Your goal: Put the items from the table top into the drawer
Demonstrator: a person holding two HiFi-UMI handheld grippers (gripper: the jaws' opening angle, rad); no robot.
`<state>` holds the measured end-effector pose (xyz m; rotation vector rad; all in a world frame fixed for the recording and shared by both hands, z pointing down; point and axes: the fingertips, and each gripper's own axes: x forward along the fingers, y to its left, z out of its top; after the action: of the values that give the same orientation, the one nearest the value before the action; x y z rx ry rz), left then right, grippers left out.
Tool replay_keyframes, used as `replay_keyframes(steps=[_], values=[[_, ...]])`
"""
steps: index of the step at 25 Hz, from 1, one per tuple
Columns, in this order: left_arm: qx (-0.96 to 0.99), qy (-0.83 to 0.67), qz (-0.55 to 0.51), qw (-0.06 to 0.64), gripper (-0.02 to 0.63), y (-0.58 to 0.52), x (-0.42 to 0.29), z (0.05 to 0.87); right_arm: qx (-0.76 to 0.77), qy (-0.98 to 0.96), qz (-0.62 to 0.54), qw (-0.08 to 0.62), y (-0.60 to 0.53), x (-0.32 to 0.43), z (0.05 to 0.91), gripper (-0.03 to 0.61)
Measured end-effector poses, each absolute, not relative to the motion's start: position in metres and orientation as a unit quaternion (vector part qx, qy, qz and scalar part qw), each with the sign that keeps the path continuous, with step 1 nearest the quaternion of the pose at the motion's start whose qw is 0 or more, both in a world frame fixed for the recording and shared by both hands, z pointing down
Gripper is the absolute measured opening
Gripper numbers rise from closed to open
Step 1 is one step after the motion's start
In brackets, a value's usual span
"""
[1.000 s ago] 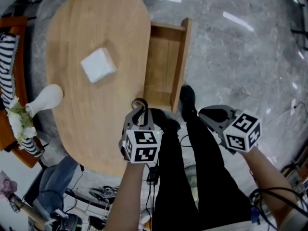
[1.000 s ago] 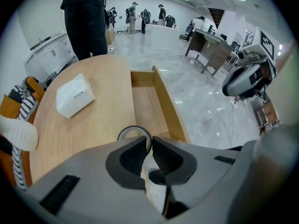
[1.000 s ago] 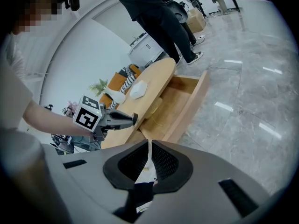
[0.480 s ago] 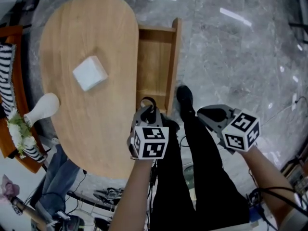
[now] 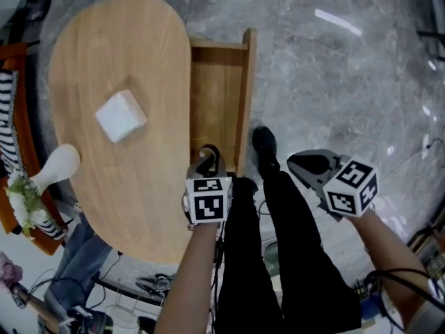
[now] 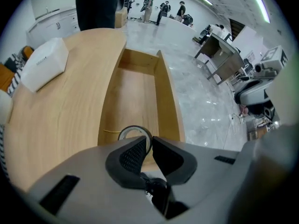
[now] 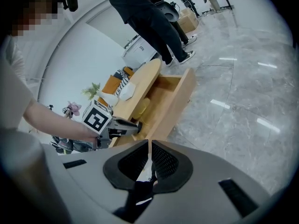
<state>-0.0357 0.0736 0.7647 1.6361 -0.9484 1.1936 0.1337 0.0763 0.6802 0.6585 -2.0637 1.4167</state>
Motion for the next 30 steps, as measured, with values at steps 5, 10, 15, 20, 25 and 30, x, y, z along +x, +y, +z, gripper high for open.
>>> replay_keyframes(steps=[5, 10, 15, 20, 25, 30], values=[[0.655, -0.391, 0.449, 0.466, 0.057, 0.068, -0.038, 0.768, 0.243, -0.768, 0.526, 0.274, 0.073, 0.128, 0.685, 0.046], [0.656, -0.39, 0.439, 0.475, 0.066, 0.072, -0.037, 0.766, 0.236, -0.771, 0.522, 0.278, 0.075, 0.118, 0.683, 0.046], [0.66, -0.393, 0.426, 0.478, 0.063, 0.078, -0.041, 0.756, 0.231, -0.774, 0.518, 0.28, 0.079, 0.106, 0.677, 0.046], [0.667, -0.4, 0.406, 0.479, 0.038, 0.082, -0.049, 0.745, 0.227, -0.779, 0.511, 0.284, 0.085, 0.094, 0.673, 0.046], [0.664, -0.414, 0.388, 0.487, 0.018, 0.091, -0.058, 0.734, 0.219, -0.782, 0.507, 0.29, 0.095, 0.081, 0.665, 0.046], [0.666, -0.419, 0.365, 0.497, 0.006, 0.1, -0.063, 0.72, 0.212, -0.787, 0.498, 0.298, 0.101, 0.069, 0.653, 0.046]])
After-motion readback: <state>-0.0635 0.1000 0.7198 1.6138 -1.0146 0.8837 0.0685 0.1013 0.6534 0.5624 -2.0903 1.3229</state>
